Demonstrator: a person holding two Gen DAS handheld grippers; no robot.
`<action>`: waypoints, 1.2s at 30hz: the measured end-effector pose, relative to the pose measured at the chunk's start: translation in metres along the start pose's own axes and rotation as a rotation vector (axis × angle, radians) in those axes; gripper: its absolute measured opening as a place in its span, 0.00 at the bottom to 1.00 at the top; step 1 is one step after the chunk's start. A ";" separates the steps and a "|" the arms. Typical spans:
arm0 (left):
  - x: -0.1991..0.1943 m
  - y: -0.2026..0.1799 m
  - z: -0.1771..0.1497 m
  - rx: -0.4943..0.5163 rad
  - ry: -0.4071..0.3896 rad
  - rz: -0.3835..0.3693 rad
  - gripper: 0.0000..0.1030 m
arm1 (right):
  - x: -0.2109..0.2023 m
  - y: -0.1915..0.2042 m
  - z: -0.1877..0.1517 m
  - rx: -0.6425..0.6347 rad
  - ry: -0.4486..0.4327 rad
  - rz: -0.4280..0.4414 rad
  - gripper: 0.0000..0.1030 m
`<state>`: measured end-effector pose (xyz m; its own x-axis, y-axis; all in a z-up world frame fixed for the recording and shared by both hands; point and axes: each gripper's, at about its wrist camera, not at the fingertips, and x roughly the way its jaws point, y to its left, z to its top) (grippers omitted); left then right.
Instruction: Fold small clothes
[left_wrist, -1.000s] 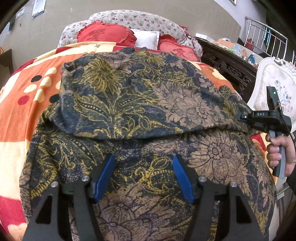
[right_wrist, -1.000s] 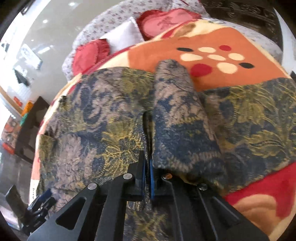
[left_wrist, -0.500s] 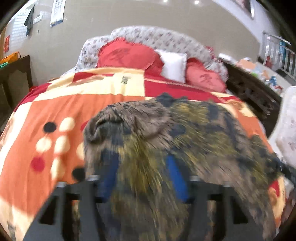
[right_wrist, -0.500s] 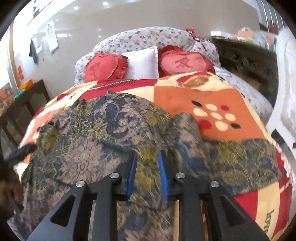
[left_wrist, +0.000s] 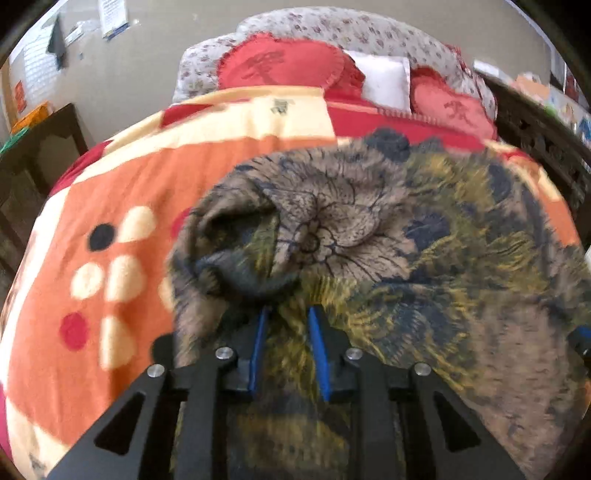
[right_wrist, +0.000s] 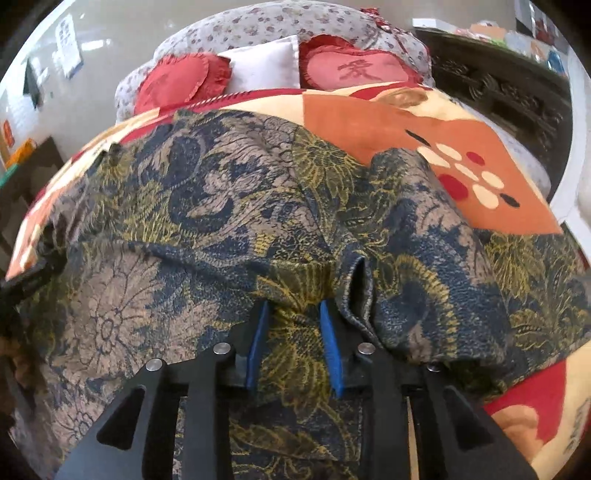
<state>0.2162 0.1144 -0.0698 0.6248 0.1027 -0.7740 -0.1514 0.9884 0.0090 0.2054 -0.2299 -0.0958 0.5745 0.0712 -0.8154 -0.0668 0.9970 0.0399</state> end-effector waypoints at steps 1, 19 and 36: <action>-0.015 0.002 -0.003 -0.009 -0.031 -0.016 0.32 | -0.010 0.005 0.000 -0.011 -0.009 -0.017 0.36; -0.053 -0.029 -0.099 0.069 0.022 -0.157 0.96 | -0.131 -0.148 -0.019 0.292 -0.193 0.026 0.60; -0.052 -0.027 -0.097 0.046 0.010 -0.127 0.97 | -0.036 -0.381 -0.136 1.288 -0.250 0.427 0.58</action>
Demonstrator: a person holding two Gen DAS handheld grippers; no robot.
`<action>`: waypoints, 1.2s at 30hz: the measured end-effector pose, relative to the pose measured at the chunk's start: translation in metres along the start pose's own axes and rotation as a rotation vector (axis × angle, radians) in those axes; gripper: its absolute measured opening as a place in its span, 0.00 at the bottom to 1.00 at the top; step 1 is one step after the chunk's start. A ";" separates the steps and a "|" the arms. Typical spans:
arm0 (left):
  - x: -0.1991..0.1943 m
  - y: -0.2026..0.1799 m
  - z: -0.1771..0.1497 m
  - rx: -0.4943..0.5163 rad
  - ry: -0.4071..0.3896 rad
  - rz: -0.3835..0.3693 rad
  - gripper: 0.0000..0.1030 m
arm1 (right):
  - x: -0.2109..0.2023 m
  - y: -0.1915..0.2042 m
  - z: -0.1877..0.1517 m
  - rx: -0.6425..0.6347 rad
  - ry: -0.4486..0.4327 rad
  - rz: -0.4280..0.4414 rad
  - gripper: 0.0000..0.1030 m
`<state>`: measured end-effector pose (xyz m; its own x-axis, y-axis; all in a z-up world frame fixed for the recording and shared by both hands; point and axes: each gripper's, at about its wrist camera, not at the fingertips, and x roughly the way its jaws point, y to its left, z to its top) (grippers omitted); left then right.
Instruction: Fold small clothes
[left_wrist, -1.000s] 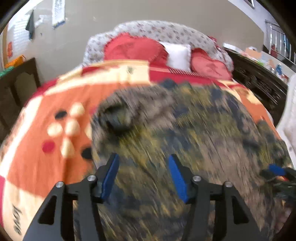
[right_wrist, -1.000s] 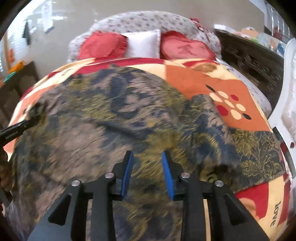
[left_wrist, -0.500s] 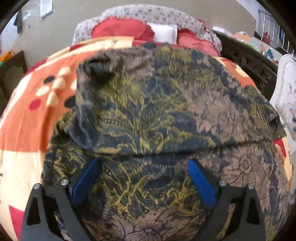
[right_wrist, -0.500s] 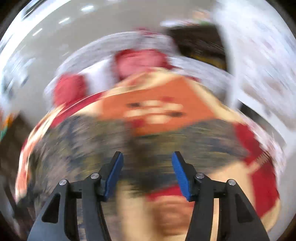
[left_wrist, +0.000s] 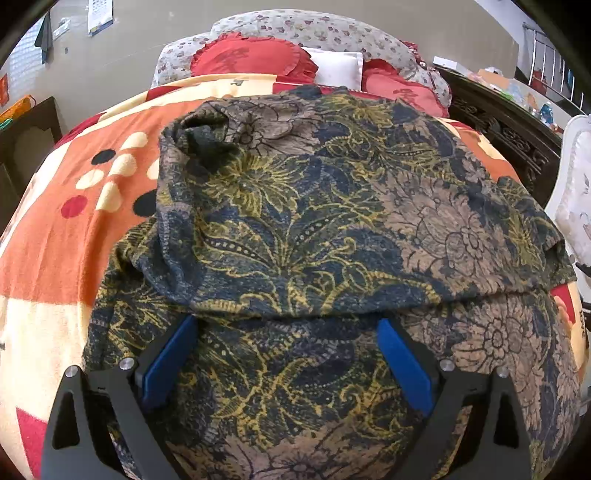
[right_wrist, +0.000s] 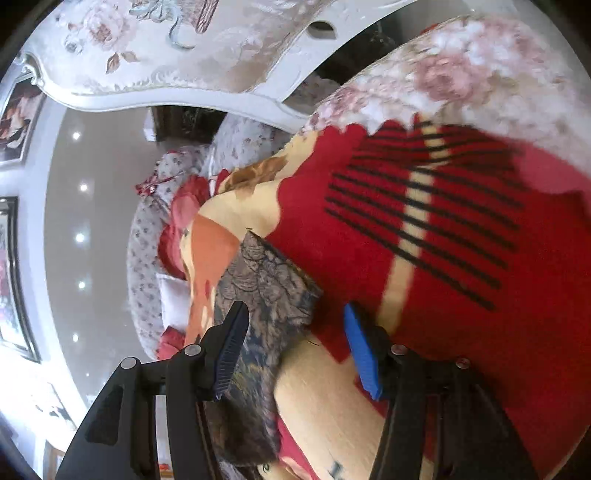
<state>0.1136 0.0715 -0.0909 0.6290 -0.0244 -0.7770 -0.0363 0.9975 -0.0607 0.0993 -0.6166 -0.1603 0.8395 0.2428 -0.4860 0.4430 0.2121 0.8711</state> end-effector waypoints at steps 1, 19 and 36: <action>0.001 0.000 0.001 -0.001 0.000 0.001 0.97 | 0.001 -0.001 0.004 -0.008 -0.009 0.004 0.50; 0.000 0.003 0.003 -0.025 -0.012 -0.028 0.97 | -0.107 0.195 0.023 -0.604 -0.317 -0.156 0.12; -0.045 0.013 0.027 -0.152 -0.125 -0.255 0.95 | 0.119 0.222 -0.356 -1.092 0.410 0.047 0.12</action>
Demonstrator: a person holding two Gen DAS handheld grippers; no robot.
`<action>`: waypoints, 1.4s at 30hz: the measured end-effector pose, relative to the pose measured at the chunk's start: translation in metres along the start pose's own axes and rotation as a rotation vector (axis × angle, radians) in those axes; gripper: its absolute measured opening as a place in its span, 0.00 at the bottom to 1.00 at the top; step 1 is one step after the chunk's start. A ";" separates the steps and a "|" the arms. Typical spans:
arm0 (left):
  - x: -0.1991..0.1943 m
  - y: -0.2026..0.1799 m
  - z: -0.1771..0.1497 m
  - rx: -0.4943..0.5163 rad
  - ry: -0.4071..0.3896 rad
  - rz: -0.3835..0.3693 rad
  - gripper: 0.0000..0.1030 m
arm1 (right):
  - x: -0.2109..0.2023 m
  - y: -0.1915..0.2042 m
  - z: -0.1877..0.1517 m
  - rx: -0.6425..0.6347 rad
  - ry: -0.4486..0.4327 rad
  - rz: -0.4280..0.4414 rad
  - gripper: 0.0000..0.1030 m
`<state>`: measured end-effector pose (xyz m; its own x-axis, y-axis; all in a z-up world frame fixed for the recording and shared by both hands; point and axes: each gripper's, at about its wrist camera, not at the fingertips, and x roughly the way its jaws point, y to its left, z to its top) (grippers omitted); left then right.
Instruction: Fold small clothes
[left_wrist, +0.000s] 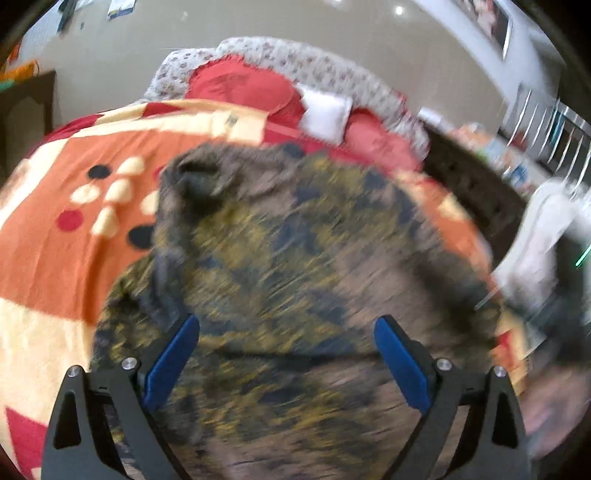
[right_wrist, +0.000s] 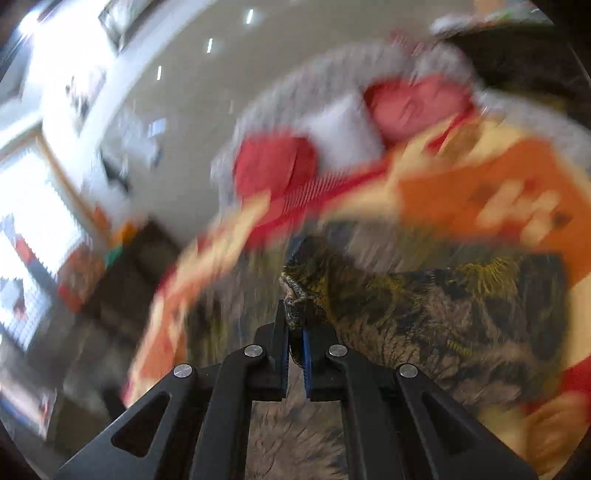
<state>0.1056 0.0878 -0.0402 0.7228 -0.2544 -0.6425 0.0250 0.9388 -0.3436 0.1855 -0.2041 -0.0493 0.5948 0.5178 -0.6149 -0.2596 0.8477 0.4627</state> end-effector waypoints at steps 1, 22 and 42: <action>-0.001 -0.004 0.004 -0.002 0.002 -0.032 0.95 | 0.015 0.004 -0.012 -0.019 0.041 -0.017 0.12; 0.132 -0.091 0.019 -0.175 0.429 -0.331 0.12 | -0.002 0.047 -0.070 -0.301 -0.118 -0.169 0.13; 0.008 -0.035 0.067 0.170 0.127 -0.054 0.03 | -0.057 -0.022 -0.102 -0.045 -0.071 -0.409 0.46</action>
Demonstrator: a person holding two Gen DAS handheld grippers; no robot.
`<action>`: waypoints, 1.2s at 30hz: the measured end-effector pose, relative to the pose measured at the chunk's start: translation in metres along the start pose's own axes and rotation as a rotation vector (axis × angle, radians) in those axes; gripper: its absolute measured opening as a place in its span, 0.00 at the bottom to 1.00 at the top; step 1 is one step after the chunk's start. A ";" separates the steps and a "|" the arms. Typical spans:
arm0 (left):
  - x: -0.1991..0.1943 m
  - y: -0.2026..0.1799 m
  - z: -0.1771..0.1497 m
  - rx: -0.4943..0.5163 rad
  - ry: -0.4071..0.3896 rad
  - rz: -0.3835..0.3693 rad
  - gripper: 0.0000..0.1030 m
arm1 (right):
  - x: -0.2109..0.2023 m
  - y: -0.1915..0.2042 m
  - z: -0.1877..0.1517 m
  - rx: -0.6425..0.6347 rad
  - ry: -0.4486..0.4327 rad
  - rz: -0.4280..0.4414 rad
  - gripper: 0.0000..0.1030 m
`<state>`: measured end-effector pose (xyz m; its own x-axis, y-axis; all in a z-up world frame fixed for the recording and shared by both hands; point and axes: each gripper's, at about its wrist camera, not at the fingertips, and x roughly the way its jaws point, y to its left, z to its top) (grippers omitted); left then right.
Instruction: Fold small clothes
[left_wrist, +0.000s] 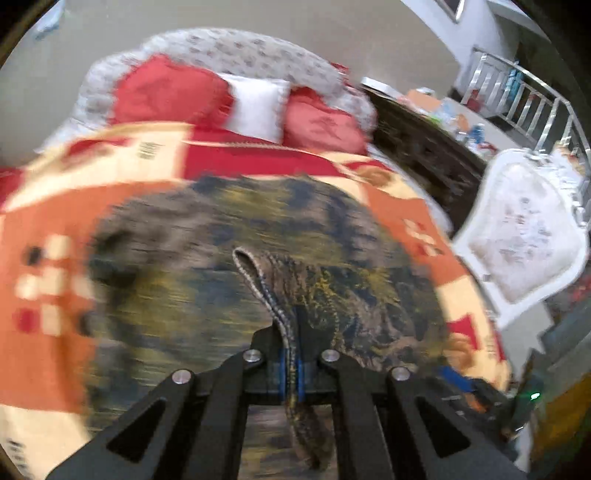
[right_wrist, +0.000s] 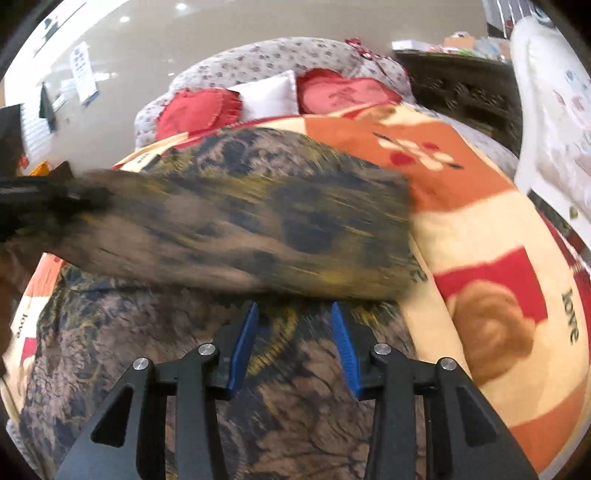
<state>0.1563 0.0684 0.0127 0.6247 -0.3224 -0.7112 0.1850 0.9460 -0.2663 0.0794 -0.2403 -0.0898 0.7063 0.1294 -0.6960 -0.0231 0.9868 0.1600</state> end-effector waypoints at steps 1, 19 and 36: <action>-0.004 0.018 0.001 -0.024 0.003 0.033 0.03 | 0.001 -0.001 -0.002 0.002 0.004 0.001 0.46; -0.007 0.096 -0.036 -0.129 -0.052 0.411 0.36 | 0.007 -0.004 -0.005 0.016 0.038 0.012 0.46; 0.061 0.059 -0.063 -0.013 -0.012 0.438 0.18 | 0.008 -0.007 -0.003 0.042 0.051 0.028 0.47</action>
<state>0.1574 0.1020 -0.0872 0.6507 0.1099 -0.7513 -0.1089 0.9928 0.0509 0.0828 -0.2462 -0.0987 0.6684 0.1632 -0.7257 -0.0124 0.9779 0.2085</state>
